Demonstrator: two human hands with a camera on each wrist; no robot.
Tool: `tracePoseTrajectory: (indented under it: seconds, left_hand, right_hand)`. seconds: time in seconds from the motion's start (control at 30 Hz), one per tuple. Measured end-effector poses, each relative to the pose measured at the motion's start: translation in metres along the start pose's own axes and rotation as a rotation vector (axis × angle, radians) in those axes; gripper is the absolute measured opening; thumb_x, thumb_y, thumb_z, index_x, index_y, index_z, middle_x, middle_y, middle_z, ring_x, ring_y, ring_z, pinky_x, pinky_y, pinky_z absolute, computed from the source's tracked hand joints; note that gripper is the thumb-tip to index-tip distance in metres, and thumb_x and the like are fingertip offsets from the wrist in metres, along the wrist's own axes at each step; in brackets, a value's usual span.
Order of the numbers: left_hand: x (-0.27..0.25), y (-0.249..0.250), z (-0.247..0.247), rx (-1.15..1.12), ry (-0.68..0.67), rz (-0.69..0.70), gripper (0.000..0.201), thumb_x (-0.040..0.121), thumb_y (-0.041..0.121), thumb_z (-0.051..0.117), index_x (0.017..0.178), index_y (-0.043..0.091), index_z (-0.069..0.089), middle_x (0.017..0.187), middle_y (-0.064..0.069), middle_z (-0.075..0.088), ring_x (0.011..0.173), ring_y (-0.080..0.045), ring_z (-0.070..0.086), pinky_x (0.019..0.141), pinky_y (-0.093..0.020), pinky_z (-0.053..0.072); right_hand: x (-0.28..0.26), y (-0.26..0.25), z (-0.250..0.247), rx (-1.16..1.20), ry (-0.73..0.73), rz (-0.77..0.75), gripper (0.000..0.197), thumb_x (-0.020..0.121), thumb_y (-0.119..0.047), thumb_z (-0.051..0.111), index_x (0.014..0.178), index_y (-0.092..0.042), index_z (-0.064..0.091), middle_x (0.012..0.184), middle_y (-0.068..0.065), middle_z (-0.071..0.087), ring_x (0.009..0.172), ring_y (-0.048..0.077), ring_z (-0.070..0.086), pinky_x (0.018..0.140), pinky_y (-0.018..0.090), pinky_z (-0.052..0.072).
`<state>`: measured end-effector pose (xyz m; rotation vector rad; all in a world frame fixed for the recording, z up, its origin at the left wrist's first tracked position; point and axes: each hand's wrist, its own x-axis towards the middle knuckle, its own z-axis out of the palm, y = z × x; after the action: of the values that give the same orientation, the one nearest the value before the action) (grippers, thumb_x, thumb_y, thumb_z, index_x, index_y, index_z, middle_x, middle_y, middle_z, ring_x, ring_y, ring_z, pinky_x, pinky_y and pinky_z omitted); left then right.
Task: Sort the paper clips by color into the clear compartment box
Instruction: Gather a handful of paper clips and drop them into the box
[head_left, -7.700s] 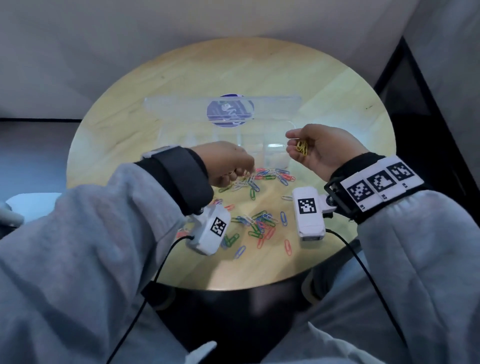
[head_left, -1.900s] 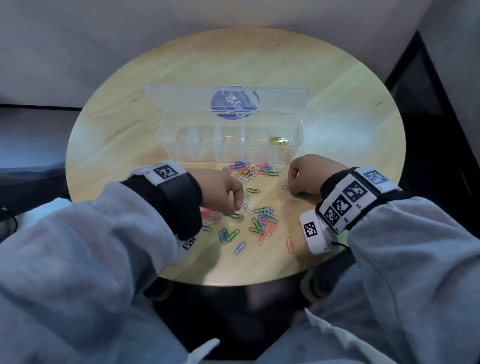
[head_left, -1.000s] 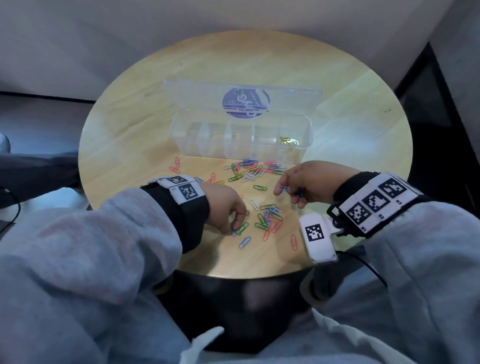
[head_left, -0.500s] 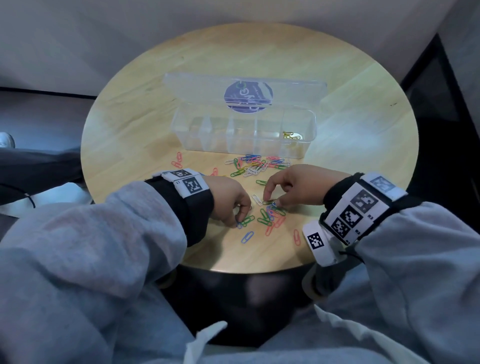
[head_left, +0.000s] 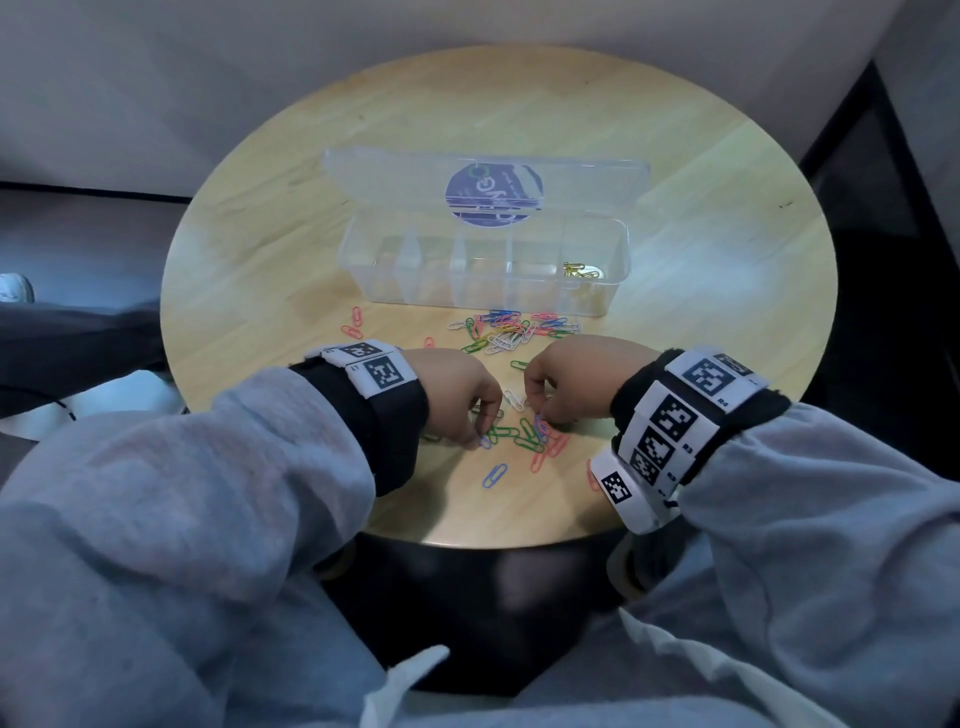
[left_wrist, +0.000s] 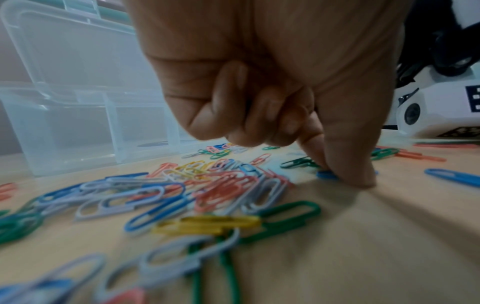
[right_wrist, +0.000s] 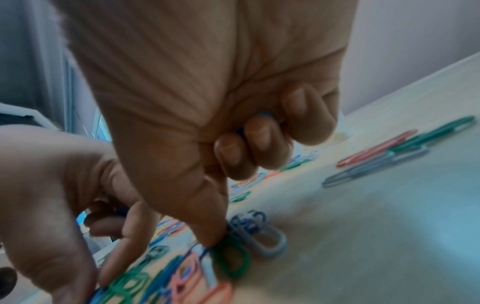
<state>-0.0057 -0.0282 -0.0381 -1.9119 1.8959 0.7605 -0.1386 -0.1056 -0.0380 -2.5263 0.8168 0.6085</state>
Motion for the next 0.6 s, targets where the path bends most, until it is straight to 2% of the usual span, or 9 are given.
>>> tracePoseTrajectory:
  seconds: [0.07, 0.13, 0.23, 0.33, 0.4, 0.5, 0.6]
  left_hand:
    - [0.0, 0.0, 0.0, 0.0, -0.005, -0.024, 0.015, 0.079, 0.031, 0.069, 0.093, 0.025, 0.067, 0.068, 0.009, 0.05, 0.075, -0.012, 0.052, 0.049, -0.021, 0.026]
    - [-0.001, 0.001, -0.001, -0.008, -0.022, -0.036, 0.014, 0.08, 0.032, 0.069, 0.092, 0.025, 0.066, 0.068, 0.009, 0.051, 0.075, -0.012, 0.053, 0.049, -0.02, 0.026]
    - [-0.001, 0.0, 0.0, -0.08, -0.053, -0.042, 0.01, 0.08, 0.03, 0.069, 0.078, 0.027, 0.06, 0.063, 0.01, 0.052, 0.067, -0.009, 0.052, 0.051, -0.019, 0.03]
    - [-0.001, -0.006, 0.0, -0.332, -0.074, -0.06, 0.016, 0.076, 0.022, 0.069, 0.067, 0.023, 0.056, 0.057, 0.008, 0.056, 0.053, -0.009, 0.049, 0.055, -0.019, 0.04]
    - [-0.002, -0.01, -0.002, -0.515, -0.083, -0.049, 0.02, 0.075, 0.011, 0.066, 0.063, 0.02, 0.054, 0.054, 0.006, 0.055, 0.049, -0.012, 0.047, 0.053, -0.02, 0.041]
    - [-0.004, -0.012, -0.008, -0.754, -0.097, 0.003, 0.031, 0.08, -0.006, 0.062, 0.061, 0.013, 0.047, 0.045, 0.007, 0.051, 0.04, -0.004, 0.046, 0.044, -0.015, 0.037]
    - [-0.005, -0.012, -0.012, -0.947, -0.08, 0.02, 0.033, 0.082, -0.015, 0.054, 0.064, 0.011, 0.045, 0.058, -0.004, 0.052, 0.038, -0.002, 0.047, 0.041, -0.012, 0.036]
  right_hand:
    - [0.001, 0.0, 0.001, -0.029, 0.001, -0.004, 0.012, 0.083, -0.014, 0.056, 0.088, -0.019, 0.065, 0.078, -0.005, 0.056, 0.076, 0.017, 0.051, 0.052, 0.022, 0.036]
    - [0.0, 0.002, 0.002, -0.004, 0.002, -0.012, 0.005, 0.081, -0.017, 0.061, 0.083, -0.022, 0.06, 0.071, -0.009, 0.05, 0.075, 0.016, 0.05, 0.053, 0.023, 0.035]
    - [-0.001, 0.002, 0.002, 0.0, -0.018, -0.016, 0.007, 0.081, -0.018, 0.063, 0.081, -0.024, 0.057, 0.07, -0.011, 0.047, 0.077, 0.015, 0.049, 0.055, 0.024, 0.036]
    - [0.0, 0.0, 0.004, -0.034, -0.034, -0.003, 0.009, 0.082, -0.012, 0.058, 0.082, -0.021, 0.059, 0.078, -0.005, 0.055, 0.078, 0.017, 0.051, 0.059, 0.025, 0.04]
    - [0.002, 0.001, 0.005, -0.025, -0.038, 0.008, 0.011, 0.081, -0.01, 0.057, 0.084, -0.019, 0.062, 0.08, -0.003, 0.057, 0.075, 0.017, 0.051, 0.061, 0.024, 0.041]
    - [-0.001, 0.011, -0.001, 0.116, 0.0, 0.021, 0.006, 0.083, -0.016, 0.061, 0.082, -0.021, 0.063, 0.066, -0.009, 0.053, 0.065, 0.012, 0.05, 0.052, 0.022, 0.036]
    - [-0.008, 0.025, -0.011, 0.198, 0.056, 0.034, 0.004, 0.082, -0.019, 0.064, 0.081, -0.023, 0.065, 0.06, -0.008, 0.046, 0.057, 0.008, 0.044, 0.052, 0.023, 0.032]
